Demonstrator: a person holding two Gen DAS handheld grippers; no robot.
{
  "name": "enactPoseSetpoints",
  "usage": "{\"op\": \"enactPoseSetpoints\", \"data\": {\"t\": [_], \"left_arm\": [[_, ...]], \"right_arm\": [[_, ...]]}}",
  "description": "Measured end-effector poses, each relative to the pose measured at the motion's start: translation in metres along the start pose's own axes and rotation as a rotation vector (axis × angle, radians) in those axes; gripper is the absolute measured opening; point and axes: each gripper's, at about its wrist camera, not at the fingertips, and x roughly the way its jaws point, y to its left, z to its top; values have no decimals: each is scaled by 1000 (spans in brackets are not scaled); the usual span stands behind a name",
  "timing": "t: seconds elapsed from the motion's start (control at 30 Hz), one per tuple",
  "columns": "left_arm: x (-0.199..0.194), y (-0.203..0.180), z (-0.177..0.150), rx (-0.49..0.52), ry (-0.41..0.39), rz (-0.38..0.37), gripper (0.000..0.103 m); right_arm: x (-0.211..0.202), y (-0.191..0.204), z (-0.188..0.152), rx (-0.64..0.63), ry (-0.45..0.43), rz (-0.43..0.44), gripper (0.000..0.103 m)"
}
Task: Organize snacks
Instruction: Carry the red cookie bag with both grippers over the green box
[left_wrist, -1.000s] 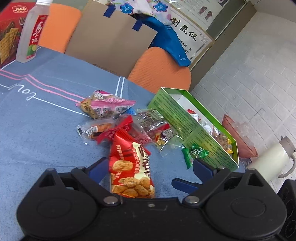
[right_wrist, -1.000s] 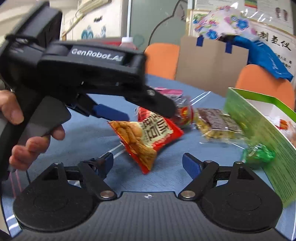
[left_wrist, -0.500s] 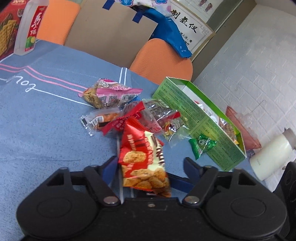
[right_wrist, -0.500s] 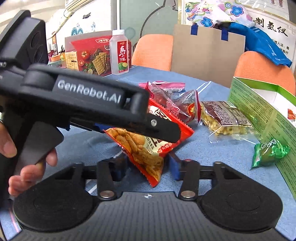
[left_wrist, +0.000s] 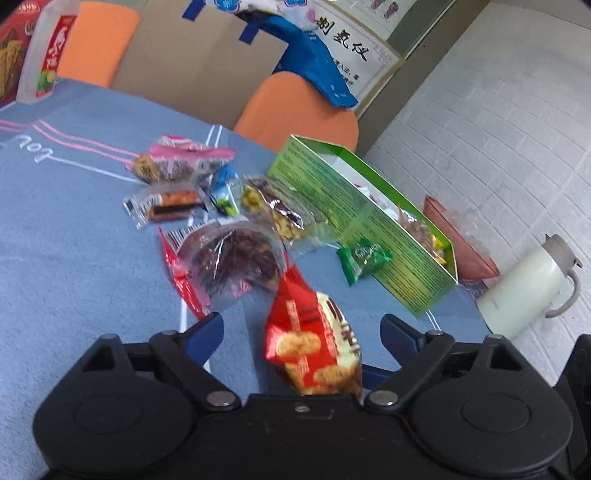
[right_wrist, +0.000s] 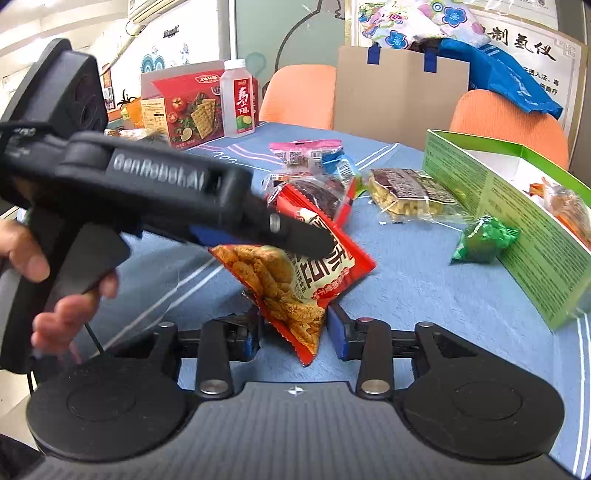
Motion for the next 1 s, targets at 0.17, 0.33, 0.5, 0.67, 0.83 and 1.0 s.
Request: {"op": "enactPoseSetpoints", "data": {"t": [0.17, 0.33, 0.5, 0.67, 0.83, 1.0], "left_arm": [[4, 0, 2, 20, 12, 6, 103], [7, -2, -2, 42, 41, -24, 88], [8, -4, -4, 45, 32, -22, 101], [8, -6, -4, 49, 39, -26, 95], [9, -7, -6, 45, 26, -23, 100], [9, -9, -6, 56, 41, -12, 98]], "right_arm": [[5, -2, 1, 11, -1, -5, 94], [8, 4, 1, -10, -1, 10, 94], [9, 4, 2, -8, 1, 12, 93], [9, 7, 2, -16, 4, 10, 93], [8, 4, 1, -4, 1, 11, 88], [5, 4, -1, -18, -4, 3, 69]]}}
